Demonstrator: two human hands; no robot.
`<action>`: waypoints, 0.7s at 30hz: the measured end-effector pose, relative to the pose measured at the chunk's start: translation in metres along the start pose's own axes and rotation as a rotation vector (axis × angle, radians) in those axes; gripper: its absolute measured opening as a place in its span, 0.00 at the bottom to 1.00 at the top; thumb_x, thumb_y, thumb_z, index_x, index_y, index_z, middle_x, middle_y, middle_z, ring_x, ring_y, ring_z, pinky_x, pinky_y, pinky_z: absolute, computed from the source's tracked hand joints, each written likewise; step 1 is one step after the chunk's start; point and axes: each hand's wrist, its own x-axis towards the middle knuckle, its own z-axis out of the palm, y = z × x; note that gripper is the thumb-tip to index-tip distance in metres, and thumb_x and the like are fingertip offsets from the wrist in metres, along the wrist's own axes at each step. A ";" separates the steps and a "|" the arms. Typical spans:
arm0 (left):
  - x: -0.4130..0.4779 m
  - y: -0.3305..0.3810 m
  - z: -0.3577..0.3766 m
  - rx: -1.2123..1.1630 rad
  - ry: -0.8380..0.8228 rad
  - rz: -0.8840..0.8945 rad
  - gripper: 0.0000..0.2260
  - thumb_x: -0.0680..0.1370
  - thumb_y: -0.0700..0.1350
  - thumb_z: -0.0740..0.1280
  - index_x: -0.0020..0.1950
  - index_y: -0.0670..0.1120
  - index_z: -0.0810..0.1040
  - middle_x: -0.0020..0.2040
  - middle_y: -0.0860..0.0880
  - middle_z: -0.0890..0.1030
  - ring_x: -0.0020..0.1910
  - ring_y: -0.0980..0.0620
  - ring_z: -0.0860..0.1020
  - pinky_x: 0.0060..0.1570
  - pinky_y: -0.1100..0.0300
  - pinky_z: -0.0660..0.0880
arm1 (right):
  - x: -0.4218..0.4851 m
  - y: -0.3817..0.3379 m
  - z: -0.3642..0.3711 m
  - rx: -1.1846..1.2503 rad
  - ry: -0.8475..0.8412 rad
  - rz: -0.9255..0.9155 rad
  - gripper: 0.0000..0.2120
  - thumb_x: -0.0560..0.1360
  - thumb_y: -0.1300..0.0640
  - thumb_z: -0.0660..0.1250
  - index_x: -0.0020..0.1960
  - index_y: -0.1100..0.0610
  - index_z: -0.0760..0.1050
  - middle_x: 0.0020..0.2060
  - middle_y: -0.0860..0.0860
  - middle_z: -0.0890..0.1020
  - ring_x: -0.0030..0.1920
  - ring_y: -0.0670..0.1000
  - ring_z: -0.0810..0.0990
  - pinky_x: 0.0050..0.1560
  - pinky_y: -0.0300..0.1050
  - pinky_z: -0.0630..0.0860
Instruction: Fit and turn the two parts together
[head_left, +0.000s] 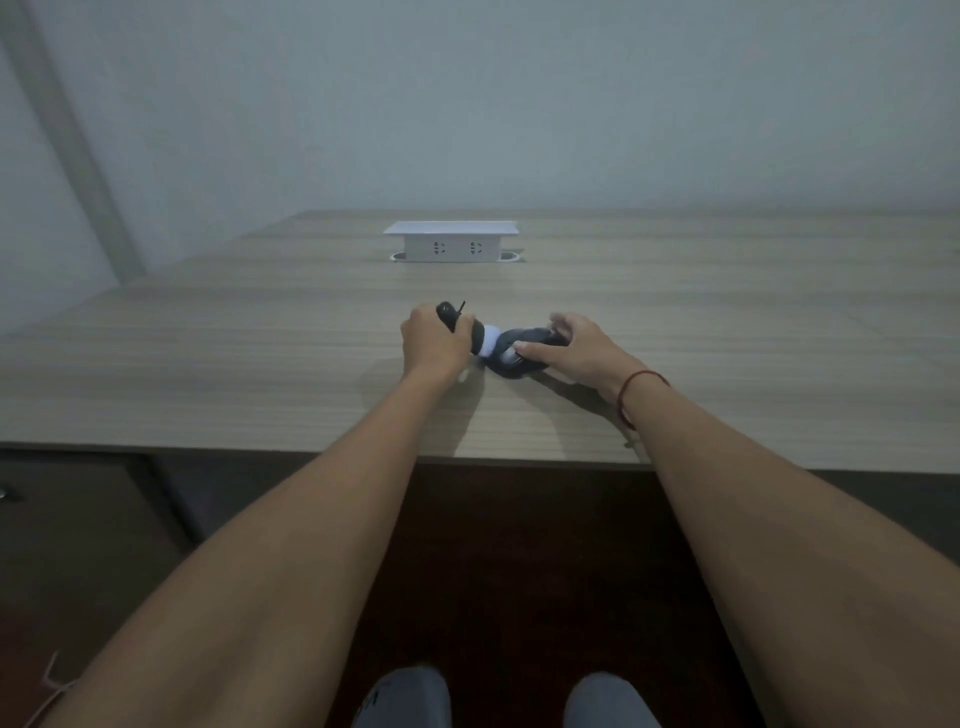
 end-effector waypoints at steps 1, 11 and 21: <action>0.003 0.002 0.000 0.011 -0.004 -0.004 0.14 0.77 0.49 0.67 0.49 0.36 0.79 0.50 0.39 0.81 0.49 0.43 0.79 0.43 0.58 0.72 | 0.001 0.000 -0.002 0.023 -0.016 0.011 0.42 0.72 0.50 0.73 0.77 0.61 0.55 0.74 0.57 0.65 0.71 0.55 0.67 0.69 0.46 0.65; 0.003 -0.002 0.001 -0.018 0.025 0.003 0.14 0.77 0.49 0.66 0.49 0.37 0.78 0.49 0.40 0.80 0.48 0.43 0.78 0.42 0.58 0.70 | -0.001 -0.001 0.018 -0.167 0.249 0.060 0.46 0.59 0.32 0.74 0.65 0.60 0.68 0.62 0.53 0.73 0.62 0.55 0.73 0.61 0.51 0.73; 0.013 0.007 -0.004 0.062 -0.107 0.054 0.12 0.77 0.48 0.67 0.46 0.38 0.78 0.47 0.41 0.80 0.43 0.45 0.77 0.42 0.57 0.71 | 0.001 -0.005 0.000 -0.024 -0.065 0.015 0.35 0.68 0.48 0.77 0.68 0.61 0.69 0.55 0.49 0.74 0.52 0.48 0.71 0.52 0.42 0.67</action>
